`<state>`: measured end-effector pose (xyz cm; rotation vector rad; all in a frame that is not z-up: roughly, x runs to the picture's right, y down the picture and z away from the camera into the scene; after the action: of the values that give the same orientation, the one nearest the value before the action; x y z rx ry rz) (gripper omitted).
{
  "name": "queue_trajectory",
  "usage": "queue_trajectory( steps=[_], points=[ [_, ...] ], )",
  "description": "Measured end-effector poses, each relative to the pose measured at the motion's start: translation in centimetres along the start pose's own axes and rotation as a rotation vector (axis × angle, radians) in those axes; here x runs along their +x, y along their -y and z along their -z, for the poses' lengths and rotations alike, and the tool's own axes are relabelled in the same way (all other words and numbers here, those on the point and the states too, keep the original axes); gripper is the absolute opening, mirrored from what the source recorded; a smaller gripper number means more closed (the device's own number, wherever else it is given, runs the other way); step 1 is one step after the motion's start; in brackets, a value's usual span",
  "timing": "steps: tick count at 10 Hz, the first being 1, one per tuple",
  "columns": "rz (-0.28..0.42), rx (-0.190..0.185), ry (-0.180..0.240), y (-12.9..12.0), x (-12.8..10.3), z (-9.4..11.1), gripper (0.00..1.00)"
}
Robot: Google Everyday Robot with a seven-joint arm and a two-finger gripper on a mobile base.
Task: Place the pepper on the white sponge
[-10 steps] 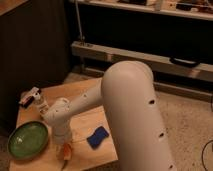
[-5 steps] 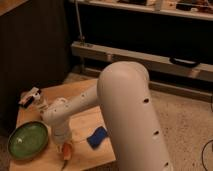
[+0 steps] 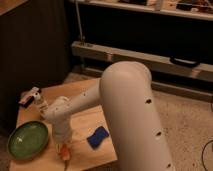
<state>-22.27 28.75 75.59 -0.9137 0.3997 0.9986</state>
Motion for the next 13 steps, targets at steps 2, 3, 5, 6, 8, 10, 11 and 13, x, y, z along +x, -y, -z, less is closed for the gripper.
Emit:
queue_trajectory(
  steps=[2, 3, 5, 6, 8, 10, 11, 13],
  points=[
    [-0.022, -0.022, 0.058, 1.8, -0.7, 3.4, 0.07],
    [-0.034, -0.035, 0.093, 3.0, -1.1, 5.5, 0.07],
    [-0.064, -0.055, 0.175, 6.9, -1.9, 9.8, 0.07],
    [-0.071, -0.056, 0.194, 8.6, -1.8, 10.8, 0.07],
    [-0.080, -0.062, 0.214, 11.8, -0.7, 11.4, 0.07],
    [-0.062, -0.061, 0.203, 12.6, 0.4, 11.0, 0.07],
    [-0.056, -0.056, 0.190, 12.7, 1.4, 10.6, 0.07],
    [-0.061, -0.040, 0.156, 14.1, 3.7, 9.6, 0.07]
  ],
)
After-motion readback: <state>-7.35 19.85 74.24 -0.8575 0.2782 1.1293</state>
